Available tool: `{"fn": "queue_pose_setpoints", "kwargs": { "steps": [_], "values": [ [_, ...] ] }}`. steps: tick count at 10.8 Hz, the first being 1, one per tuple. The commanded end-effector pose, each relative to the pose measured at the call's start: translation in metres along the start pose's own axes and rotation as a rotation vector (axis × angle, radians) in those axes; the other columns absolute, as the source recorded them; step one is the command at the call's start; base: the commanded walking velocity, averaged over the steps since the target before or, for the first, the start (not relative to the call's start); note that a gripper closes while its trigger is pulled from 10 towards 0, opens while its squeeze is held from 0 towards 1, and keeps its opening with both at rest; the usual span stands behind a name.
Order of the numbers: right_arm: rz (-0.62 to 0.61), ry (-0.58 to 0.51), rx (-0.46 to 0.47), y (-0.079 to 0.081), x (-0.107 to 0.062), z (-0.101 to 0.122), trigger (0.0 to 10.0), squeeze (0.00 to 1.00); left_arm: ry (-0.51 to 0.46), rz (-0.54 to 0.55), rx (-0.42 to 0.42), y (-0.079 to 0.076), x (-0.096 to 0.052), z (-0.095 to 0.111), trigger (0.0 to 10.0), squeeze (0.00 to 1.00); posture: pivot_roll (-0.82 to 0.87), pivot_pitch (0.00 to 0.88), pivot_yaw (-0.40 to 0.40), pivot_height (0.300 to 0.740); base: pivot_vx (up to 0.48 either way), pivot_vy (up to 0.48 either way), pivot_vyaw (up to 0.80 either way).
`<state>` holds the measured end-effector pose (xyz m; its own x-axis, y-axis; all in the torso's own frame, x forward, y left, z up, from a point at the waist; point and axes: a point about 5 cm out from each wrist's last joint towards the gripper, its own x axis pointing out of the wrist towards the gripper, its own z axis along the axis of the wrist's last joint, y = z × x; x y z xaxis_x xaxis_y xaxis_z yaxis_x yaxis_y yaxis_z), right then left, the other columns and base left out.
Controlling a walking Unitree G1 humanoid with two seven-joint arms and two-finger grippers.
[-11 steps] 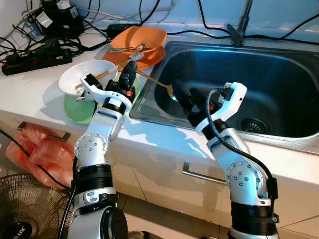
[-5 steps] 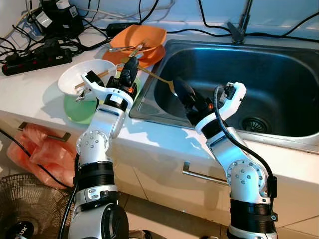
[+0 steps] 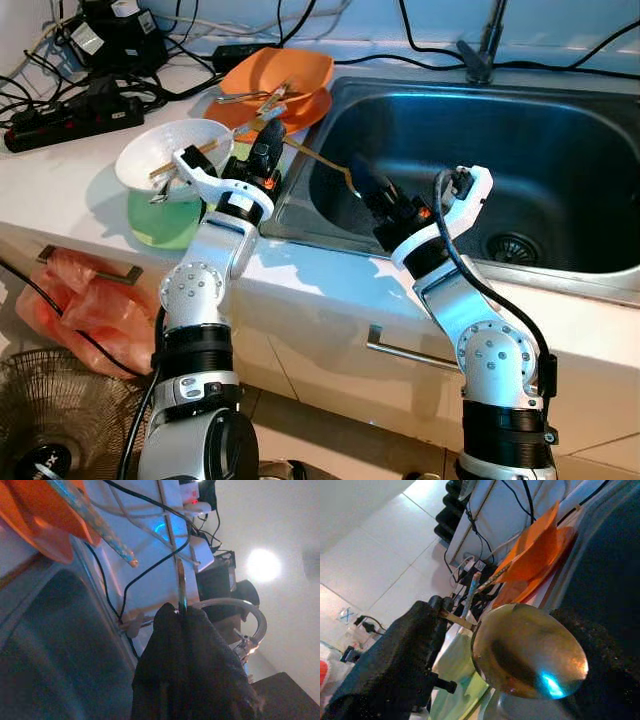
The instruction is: Kitchen organization
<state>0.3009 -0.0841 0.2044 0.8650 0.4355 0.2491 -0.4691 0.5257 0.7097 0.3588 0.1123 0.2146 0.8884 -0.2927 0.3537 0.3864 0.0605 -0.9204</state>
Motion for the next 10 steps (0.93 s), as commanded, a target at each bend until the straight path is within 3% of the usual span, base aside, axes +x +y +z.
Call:
{"fn": "queue_pose_setpoints", "kwargs": {
  "steps": [1, 10],
  "values": [
    [0.043, -0.009, 0.044, 0.014, 0.003, -0.003, 0.0, 0.00, 0.030, -0.030, -0.026, -0.006, 0.007, -0.015, 0.0, 0.00, 0.06, 0.111, 0.153, 0.740, 0.000, 0.000, 0.00],
    [0.137, 0.058, 0.154, 0.030, 0.003, -0.012, 0.0, 0.00, 0.042, -0.008, -0.025, 0.003, 0.009, -0.024, 0.0, 0.00, 0.06, 0.113, 0.153, 0.740, 0.000, 0.000, 0.00]
  ]
}}
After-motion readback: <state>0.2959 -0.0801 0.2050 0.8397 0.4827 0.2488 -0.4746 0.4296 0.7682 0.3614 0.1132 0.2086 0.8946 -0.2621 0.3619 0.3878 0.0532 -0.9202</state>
